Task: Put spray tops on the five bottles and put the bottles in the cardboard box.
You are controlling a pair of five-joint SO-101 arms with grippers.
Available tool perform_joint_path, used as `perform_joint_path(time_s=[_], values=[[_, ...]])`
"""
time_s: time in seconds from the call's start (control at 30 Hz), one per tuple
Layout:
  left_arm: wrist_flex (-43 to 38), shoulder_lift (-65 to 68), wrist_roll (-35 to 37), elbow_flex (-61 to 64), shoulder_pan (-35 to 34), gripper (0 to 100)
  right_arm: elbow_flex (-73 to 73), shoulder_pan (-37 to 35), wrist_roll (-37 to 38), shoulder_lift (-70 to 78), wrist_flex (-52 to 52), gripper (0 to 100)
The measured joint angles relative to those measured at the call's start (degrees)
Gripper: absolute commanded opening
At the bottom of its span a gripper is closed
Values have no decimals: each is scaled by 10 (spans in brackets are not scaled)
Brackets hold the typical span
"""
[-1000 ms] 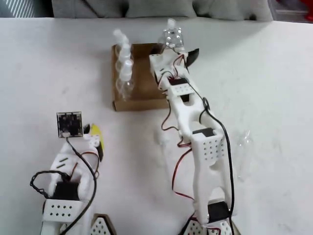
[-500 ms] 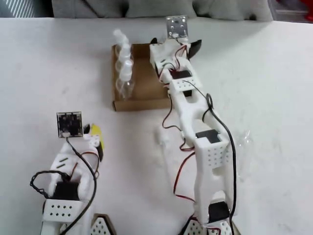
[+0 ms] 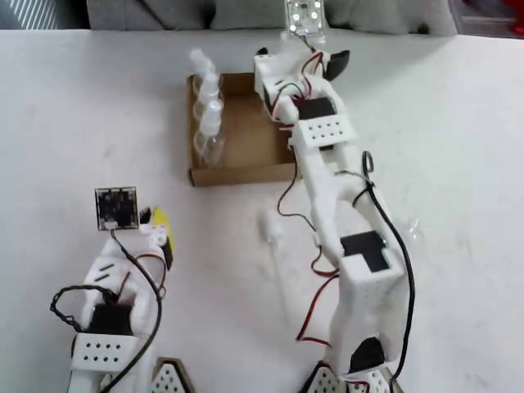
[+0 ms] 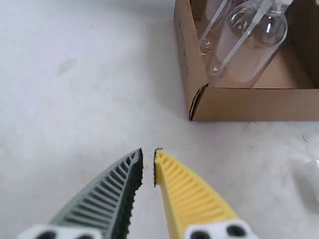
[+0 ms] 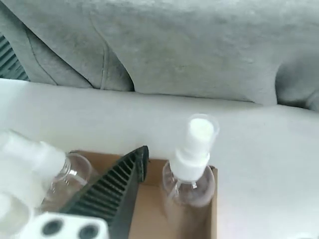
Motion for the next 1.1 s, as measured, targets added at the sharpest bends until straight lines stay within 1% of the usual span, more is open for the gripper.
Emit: perform_joint_path(time_s=[0.2,0.37,0.5,0.67,0.73,0.8,0.97,1.03,1.1], values=[[0,0,0,0,0,68,0,4,0,-97,155,537],[0,0,0,0,0,65,0,5,0,-182,319,537],[0,0,0,0,0,65,0,36,0,-244,440,536],[0,0,0,0,0,65,0,100,1,-292,579,530],[0,0,0,0,0,65,0,134,3,-302,640,479],[0,0,0,0,0,65,0,170,24,-307,696,385],[0,0,0,0,0,65,55,289,99,-337,708,141],[0,0,0,0,0,65,85,323,148,-352,708,79],[0,0,0,0,0,64,114,348,192,-371,708,45]])
